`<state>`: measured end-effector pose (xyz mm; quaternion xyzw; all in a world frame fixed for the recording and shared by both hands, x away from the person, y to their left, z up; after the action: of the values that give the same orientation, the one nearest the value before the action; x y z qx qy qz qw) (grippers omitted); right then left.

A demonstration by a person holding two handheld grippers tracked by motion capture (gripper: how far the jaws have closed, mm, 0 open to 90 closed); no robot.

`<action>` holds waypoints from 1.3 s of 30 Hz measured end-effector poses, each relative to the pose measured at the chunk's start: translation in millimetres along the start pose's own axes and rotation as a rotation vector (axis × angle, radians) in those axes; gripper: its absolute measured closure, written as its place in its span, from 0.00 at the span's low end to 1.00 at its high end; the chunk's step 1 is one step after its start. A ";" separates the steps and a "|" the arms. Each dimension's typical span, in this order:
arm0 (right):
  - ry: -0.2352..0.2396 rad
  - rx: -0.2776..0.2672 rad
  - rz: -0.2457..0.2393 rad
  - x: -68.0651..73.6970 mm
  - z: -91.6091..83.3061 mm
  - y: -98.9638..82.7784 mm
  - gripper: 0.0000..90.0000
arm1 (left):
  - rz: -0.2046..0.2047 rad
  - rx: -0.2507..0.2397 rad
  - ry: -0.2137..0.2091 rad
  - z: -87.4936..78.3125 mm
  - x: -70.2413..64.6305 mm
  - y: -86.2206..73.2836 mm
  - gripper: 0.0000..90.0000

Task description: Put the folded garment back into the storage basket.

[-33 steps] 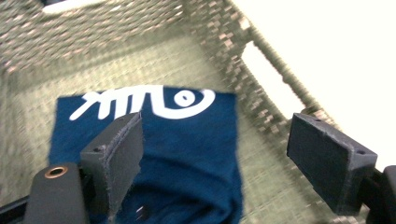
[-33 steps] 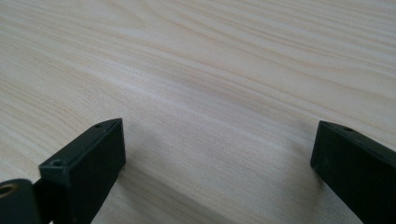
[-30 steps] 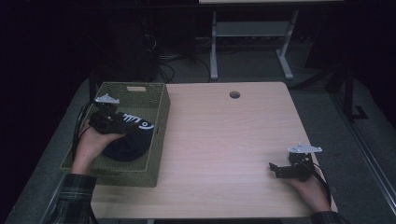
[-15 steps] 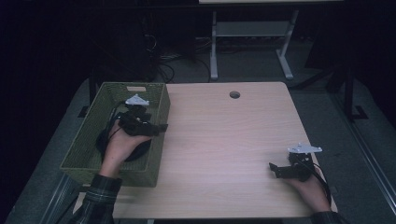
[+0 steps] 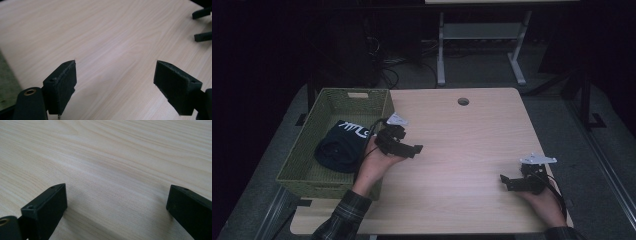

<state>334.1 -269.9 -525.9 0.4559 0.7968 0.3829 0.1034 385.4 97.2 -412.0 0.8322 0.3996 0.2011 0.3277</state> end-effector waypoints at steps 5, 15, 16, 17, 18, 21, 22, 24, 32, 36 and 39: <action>0.001 0.001 -0.001 0.1 0.0 -0.1 0.03 | 0.009 0.008 -0.012 19.0 -15.2 -8.6 0.18; 0.002 0.003 -0.003 0.2 -0.1 -0.1 0.03 | 0.033 -0.019 0.007 43.2 -31.0 -25.9 0.18; 0.002 0.003 -0.004 0.2 0.0 -0.2 0.03 | 0.031 -0.020 0.010 45.0 -31.1 -27.8 0.18; 0.003 0.003 -0.004 0.3 0.0 -0.2 0.03 | 0.033 -0.018 0.012 46.7 -30.9 -29.8 0.18; 0.003 0.003 -0.005 0.2 0.0 -0.1 0.03 | 0.035 -0.018 0.016 48.6 -30.4 -31.9 0.18; 0.003 0.003 -0.005 0.2 0.0 -0.1 0.03 | 0.036 -0.008 0.027 54.8 -29.1 -39.1 0.18; 0.003 0.003 -0.005 0.2 0.0 -0.1 0.03 | 0.041 -0.004 0.034 56.8 -28.5 -41.8 0.18; 0.003 0.003 -0.005 0.3 0.0 -0.1 0.03 | 0.043 0.012 0.036 61.0 -28.1 -47.3 0.18; 0.005 0.004 -0.005 0.5 0.0 -0.2 0.03 | 0.054 0.055 0.052 71.6 -27.5 -61.5 0.18; 0.006 0.004 -0.006 0.7 0.0 -0.2 0.03 | 0.055 0.075 0.053 74.6 -28.2 -65.9 0.18; 0.008 0.004 -0.006 0.9 0.1 -0.1 0.03 | 0.068 0.073 0.059 75.0 -28.4 -66.8 0.17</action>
<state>333.6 -269.2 -525.9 0.4521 0.7994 0.3827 0.1007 377.5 76.8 -514.1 0.8505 0.3876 0.2219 0.2780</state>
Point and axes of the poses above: each handheld gripper's, and its own axes: z roughly forward along the jaws, y roughly out of its top, x roughly to its left, the point moved 6 cm from there along z, roughly forward along the jaws, and after that the axes turned 13 degrees about y, right-handed, at the moved point
